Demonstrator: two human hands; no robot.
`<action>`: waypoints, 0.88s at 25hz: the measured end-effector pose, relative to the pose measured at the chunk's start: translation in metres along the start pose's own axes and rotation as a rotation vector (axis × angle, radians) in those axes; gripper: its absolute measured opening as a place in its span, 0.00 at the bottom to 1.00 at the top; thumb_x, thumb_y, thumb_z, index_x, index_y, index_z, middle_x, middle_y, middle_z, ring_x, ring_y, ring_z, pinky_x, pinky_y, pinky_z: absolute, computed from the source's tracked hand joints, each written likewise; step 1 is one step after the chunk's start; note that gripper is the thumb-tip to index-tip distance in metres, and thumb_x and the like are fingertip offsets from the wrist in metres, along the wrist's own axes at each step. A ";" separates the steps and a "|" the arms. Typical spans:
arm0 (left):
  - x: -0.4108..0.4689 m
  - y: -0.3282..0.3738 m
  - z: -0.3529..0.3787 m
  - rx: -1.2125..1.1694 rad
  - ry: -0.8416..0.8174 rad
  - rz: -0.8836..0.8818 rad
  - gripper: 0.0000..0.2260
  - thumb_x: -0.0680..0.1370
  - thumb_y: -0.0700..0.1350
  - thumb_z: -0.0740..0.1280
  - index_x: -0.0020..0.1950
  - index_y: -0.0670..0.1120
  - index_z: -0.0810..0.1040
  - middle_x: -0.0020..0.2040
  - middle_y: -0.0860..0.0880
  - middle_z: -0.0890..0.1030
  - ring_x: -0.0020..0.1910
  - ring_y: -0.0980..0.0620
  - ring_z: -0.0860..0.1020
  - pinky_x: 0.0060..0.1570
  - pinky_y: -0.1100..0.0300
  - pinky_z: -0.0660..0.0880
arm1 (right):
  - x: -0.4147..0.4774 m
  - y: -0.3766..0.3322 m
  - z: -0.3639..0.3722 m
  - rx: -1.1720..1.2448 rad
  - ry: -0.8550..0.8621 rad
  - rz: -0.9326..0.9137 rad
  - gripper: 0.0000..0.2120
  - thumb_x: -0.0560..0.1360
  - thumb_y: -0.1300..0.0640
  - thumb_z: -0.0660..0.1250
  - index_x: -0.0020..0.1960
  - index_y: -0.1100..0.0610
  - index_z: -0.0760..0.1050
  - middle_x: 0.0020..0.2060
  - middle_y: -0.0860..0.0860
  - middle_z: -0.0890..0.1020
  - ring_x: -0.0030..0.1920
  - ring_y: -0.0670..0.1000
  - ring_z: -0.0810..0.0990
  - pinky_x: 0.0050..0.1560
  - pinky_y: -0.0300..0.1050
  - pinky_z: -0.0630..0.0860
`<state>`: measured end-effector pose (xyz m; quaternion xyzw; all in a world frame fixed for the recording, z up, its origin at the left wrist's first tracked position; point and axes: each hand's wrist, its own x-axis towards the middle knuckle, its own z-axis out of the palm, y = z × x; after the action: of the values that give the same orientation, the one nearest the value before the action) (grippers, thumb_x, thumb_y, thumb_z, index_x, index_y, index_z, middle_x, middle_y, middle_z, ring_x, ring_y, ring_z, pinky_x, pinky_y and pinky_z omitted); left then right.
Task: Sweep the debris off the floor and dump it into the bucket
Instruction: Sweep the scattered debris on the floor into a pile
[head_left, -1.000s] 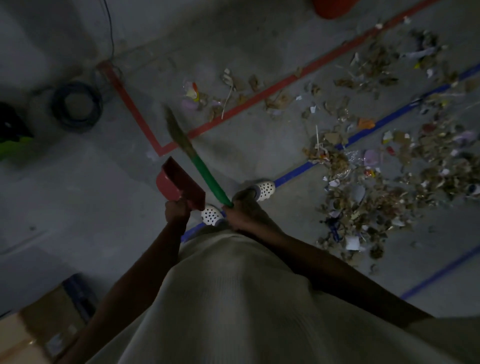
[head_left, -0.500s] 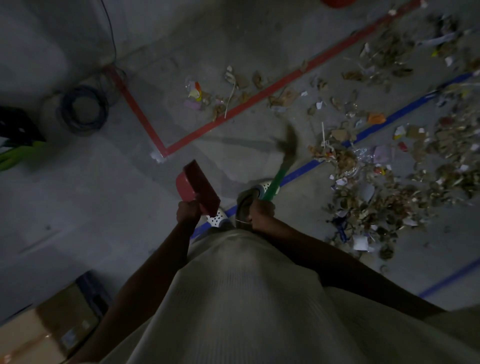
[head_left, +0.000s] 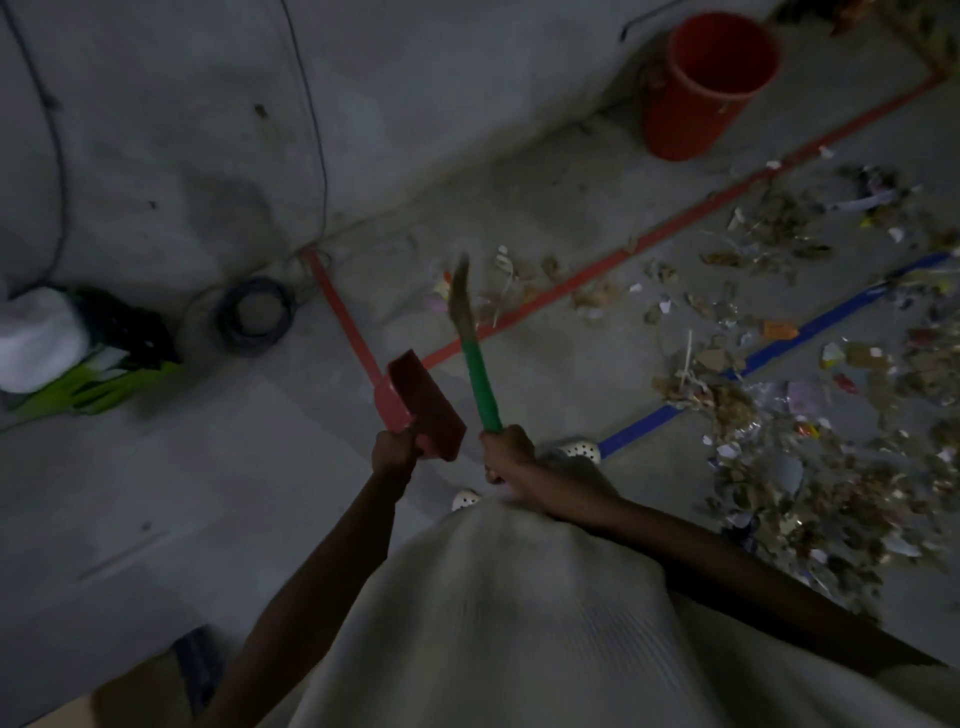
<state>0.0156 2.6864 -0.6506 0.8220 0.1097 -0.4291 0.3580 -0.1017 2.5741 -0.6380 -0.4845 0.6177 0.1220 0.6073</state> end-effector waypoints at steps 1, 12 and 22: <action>0.001 -0.004 -0.010 -0.048 0.027 0.010 0.19 0.81 0.53 0.66 0.49 0.34 0.79 0.48 0.36 0.81 0.27 0.48 0.69 0.28 0.58 0.65 | -0.004 0.000 0.010 -0.098 -0.038 -0.016 0.16 0.81 0.56 0.61 0.63 0.66 0.72 0.43 0.59 0.78 0.34 0.55 0.77 0.31 0.45 0.71; 0.034 -0.015 -0.037 -0.262 0.162 -0.110 0.20 0.82 0.51 0.63 0.58 0.33 0.76 0.51 0.33 0.81 0.25 0.52 0.67 0.23 0.61 0.64 | 0.040 -0.060 0.015 -0.534 -0.203 0.006 0.20 0.83 0.53 0.62 0.67 0.67 0.69 0.57 0.65 0.82 0.52 0.63 0.84 0.53 0.53 0.80; 0.103 0.087 0.000 -0.093 0.120 -0.244 0.26 0.78 0.58 0.68 0.52 0.32 0.78 0.48 0.34 0.83 0.22 0.49 0.66 0.24 0.60 0.62 | 0.163 -0.148 -0.070 0.229 0.211 0.243 0.22 0.83 0.55 0.63 0.70 0.70 0.70 0.60 0.64 0.79 0.55 0.59 0.79 0.47 0.46 0.72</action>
<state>0.1210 2.6107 -0.6887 0.8093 0.2498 -0.4138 0.3338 -0.0018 2.3751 -0.6987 -0.3443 0.7417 0.0722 0.5711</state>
